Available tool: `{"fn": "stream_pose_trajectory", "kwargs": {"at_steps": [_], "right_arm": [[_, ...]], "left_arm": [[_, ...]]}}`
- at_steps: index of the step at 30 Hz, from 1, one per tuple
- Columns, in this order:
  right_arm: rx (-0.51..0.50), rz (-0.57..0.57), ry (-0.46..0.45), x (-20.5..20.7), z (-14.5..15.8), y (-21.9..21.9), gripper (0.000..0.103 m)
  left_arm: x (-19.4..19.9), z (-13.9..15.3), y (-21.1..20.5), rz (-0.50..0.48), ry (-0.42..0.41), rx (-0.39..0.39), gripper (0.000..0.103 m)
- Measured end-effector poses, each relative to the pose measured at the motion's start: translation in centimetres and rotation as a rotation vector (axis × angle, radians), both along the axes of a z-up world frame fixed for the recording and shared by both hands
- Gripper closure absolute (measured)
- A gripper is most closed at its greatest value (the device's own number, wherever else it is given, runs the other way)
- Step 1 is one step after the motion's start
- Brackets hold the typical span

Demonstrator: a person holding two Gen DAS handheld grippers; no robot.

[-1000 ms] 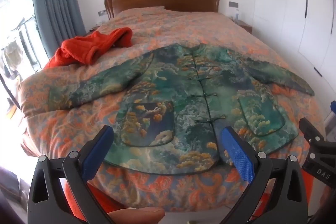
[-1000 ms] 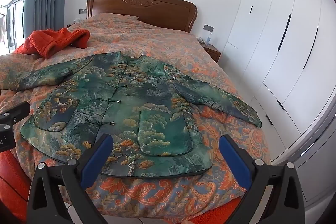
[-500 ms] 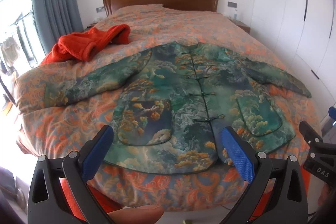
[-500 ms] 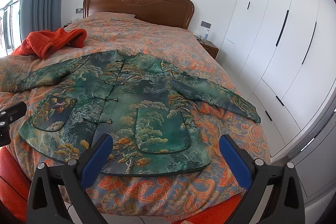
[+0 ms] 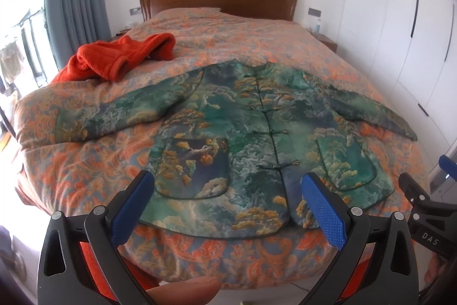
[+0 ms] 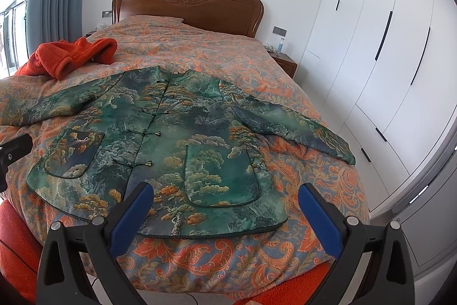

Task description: Fold large clothes

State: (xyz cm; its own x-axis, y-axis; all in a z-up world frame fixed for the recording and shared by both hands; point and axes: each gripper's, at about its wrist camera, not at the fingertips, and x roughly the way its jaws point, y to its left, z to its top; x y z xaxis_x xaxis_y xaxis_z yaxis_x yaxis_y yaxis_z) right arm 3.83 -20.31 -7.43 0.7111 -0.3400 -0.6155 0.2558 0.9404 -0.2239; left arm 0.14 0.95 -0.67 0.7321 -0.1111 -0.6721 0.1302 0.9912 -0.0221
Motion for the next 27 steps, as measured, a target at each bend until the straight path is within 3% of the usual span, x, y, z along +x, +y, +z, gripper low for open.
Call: {"fn": "stream_pose_trajectory", "kwargs": {"at_steps": [13,27], "right_arm": [[0.002,-0.004,0.0,-0.14,-0.02,-0.2,0.0],[0.004,-0.004,-0.001,-0.23,-0.02,-0.18,0.0]], "left_arm": [[-0.63,0.44,0.05,-0.032,-0.034,0.012,0.0],[-0.56,0.16,-0.19,-0.064,-0.012,0.023,0.0]]}}
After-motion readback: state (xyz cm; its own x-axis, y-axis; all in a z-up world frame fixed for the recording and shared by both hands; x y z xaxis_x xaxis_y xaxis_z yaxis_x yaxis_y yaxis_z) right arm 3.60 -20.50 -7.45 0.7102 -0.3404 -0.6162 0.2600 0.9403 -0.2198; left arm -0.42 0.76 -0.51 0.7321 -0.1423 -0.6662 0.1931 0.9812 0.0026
